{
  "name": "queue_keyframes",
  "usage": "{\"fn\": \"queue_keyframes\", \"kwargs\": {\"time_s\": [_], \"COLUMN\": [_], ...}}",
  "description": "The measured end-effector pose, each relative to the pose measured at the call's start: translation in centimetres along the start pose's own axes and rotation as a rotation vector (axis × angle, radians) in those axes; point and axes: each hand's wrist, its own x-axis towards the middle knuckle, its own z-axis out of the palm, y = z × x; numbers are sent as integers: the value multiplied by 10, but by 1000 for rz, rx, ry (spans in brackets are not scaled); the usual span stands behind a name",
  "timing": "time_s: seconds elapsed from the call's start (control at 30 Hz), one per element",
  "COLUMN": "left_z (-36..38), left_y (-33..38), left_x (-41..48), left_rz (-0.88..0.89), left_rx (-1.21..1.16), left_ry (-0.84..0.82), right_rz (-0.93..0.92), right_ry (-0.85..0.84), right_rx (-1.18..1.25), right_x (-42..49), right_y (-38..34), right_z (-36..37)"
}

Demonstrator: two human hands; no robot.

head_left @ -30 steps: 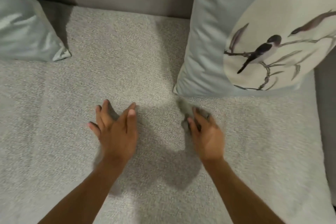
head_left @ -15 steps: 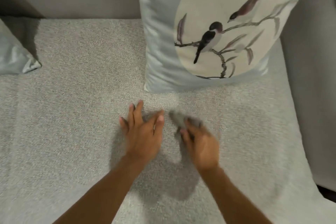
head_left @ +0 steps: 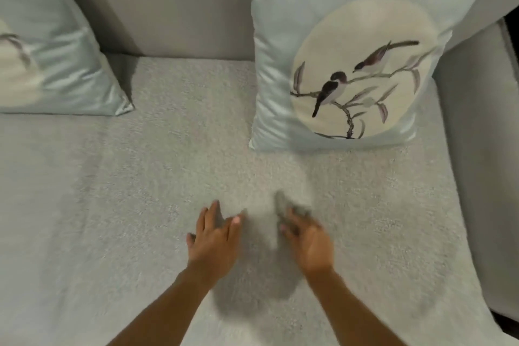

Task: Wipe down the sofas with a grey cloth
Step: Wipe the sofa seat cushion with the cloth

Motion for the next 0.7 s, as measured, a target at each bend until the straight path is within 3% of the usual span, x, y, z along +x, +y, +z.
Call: {"fn": "queue_keyframes", "kwargs": {"time_s": [0.03, 0.1, 0.13, 0.23, 0.27, 0.33, 0.4, 0.47, 0.53, 0.7], "left_z": [1, 3, 2, 4, 4, 7, 13, 21, 34, 75], "left_y": [-7, -15, -17, -24, -27, -35, -40, -41, -39, -7], "left_x": [-2, -3, -6, -16, -22, -32, -38, -41, -42, -39], "left_rz": [10, 22, 6, -53, -51, -52, -62, -68, -93, -82], "left_rx": [0, 7, 0, -19, -15, -18, -41, -48, -63, -139], "left_ry": [-7, -23, -33, -40, -38, -33, -6, 35, 95, 280], "right_rz": [-40, -198, -224, -119, -88, -67, -412, -367, -455, -492], "right_ry": [-57, -239, -236, 135, 169, -54, 42, -29, -17, -397], "right_rx": [39, -143, -155, 51, 111, 93, -181, -271, -273, -312], "right_x": [-20, -62, -75, -81, -83, -80, -69, -52, -46, -78], "right_y": [1, 0, -9, -10, -10, 3, 30, 30, 41, 92], "right_z": [14, 41, 55, 66, 69, 63, 40, 20, 22, 29]}}
